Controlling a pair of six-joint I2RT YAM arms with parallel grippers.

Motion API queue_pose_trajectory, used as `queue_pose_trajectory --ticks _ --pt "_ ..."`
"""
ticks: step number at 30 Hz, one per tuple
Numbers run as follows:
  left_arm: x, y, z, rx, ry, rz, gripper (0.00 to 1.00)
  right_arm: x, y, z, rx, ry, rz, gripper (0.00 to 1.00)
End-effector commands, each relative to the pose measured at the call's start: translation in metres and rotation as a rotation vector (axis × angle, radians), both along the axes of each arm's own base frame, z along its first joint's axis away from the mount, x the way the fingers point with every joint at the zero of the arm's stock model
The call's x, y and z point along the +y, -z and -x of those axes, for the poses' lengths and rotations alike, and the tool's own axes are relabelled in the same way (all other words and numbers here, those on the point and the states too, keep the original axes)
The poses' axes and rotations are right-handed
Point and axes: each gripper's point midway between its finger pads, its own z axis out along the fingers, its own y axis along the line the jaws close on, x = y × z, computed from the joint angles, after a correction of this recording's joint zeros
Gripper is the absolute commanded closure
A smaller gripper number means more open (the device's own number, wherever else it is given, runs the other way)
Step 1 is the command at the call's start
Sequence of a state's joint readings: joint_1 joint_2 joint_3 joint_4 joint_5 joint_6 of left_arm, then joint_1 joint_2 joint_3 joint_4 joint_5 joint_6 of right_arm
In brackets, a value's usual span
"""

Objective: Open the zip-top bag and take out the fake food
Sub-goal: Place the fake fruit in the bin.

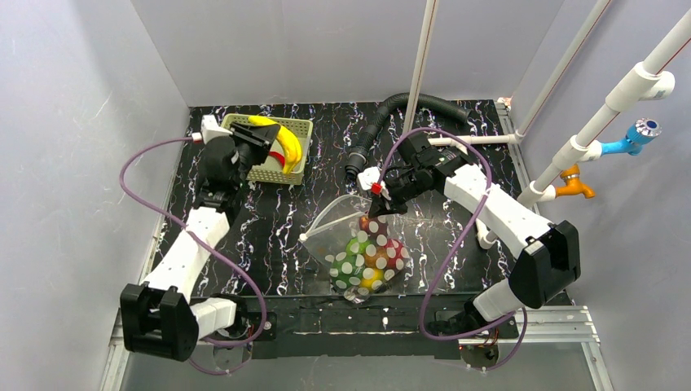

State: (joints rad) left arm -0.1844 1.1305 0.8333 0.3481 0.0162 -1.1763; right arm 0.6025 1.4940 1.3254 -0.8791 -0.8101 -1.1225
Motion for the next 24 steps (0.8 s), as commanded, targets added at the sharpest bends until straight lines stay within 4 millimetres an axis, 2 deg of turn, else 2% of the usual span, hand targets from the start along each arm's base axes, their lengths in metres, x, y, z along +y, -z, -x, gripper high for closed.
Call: queue_pose_trajectory --ticks 1,6,14,18,21,24 --pt "0.033 0.040 -0.020 0.194 -0.099 -0.168 1.00 0.000 -0.010 0.001 -0.024 0.005 -0.030 0.99" --pt "0.051 0.069 -0.052 0.393 -0.135 -0.191 1.00 -0.001 -0.010 0.001 -0.029 0.009 -0.028 0.99" --pt "0.065 0.108 -0.101 0.554 -0.158 -0.204 1.00 -0.002 -0.009 0.001 -0.029 0.008 -0.028 0.99" --pt "0.069 0.115 -0.114 0.602 -0.178 -0.199 1.00 -0.002 -0.009 0.002 -0.025 0.008 -0.029 0.99" --pt "0.068 0.126 -0.122 0.643 -0.177 -0.175 0.91 -0.001 -0.009 0.002 -0.026 0.008 -0.029 0.99" --pt "0.068 0.132 -0.128 0.656 -0.168 -0.167 0.74 -0.002 -0.009 0.002 -0.026 0.009 -0.030 0.99"
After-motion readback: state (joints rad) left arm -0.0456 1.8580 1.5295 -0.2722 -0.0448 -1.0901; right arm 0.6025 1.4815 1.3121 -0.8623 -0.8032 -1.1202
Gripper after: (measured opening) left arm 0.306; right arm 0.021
